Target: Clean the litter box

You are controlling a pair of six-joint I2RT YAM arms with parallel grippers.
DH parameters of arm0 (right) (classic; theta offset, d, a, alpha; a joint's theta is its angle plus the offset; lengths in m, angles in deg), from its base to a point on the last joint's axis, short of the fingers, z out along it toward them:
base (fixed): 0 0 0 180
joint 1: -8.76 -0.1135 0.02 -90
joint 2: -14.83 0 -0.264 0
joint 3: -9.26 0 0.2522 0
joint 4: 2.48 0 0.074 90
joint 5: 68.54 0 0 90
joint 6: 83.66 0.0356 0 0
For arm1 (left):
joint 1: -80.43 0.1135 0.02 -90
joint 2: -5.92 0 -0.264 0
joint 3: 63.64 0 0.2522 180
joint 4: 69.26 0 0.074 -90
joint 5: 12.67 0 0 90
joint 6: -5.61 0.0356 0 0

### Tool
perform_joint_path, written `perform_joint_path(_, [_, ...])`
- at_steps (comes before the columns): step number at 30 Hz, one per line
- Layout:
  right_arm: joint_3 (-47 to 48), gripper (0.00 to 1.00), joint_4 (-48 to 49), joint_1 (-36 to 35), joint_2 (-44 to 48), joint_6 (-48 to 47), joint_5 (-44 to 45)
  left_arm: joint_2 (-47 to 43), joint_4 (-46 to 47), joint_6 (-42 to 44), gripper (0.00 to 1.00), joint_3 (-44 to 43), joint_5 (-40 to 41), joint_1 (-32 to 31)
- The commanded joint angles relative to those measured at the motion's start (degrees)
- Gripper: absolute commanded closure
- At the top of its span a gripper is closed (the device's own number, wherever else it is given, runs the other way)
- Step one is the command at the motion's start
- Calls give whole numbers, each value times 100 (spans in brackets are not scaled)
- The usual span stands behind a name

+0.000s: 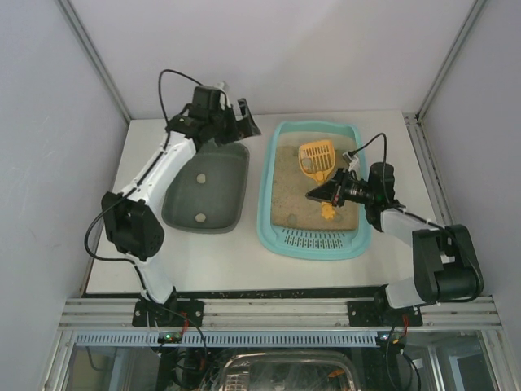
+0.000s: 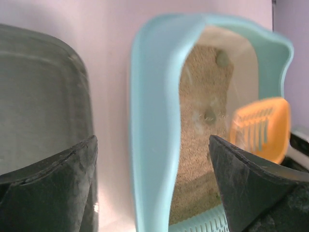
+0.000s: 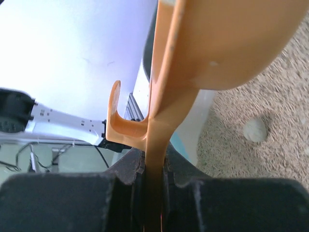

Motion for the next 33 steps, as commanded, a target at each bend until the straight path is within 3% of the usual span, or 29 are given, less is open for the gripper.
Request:
perform_joint_path(1, [-571, 100, 3522, 20, 407, 952, -72, -133, -353, 575, 0, -702, -35, 345])
perform_joint_path(3, [-741, 100, 4115, 15, 407, 1097, 71, -200, -430, 708, 0, -737, 27, 474])
perform_joint_path(6, [-901, 100, 6062, 95, -77, 2286, 154, -277, -557, 733, 0, -683, 73, 585])
perform_joint_path(7, [-877, 100, 6289, 121, -221, 2598, 204, -305, -597, 740, 0, -622, 75, 604])
perform_joint_path(19, [-992, 100, 6112, 103, 30, 3139, 222, -1062, -223, 847, 0, 239, -24, 670])
perform_joint_path(22, [-866, 100, 4721, -111, 350, 2674, 82, -1325, -135, 776, 0, 496, -287, 814])
perform_joint_path(23, [-699, 100, 3789, -282, 555, 2320, 96, -1392, -117, 682, 0, 574, -579, 926])
perform_joint_path(26, [497, 100, -516, -929, 1130, 280, 606, -1496, -82, -3, 0, 795, -1757, 1541])
perform_joint_path(28, [1370, 100, -2227, -1442, 1196, -754, 1033, -1724, 177, -390, 0, 1157, -2152, 2003])
perform_joint_path(33, [2683, 100, -3645, -2036, 783, -878, 1306, -2056, 169, -566, 0, 1641, -2004, 2739])
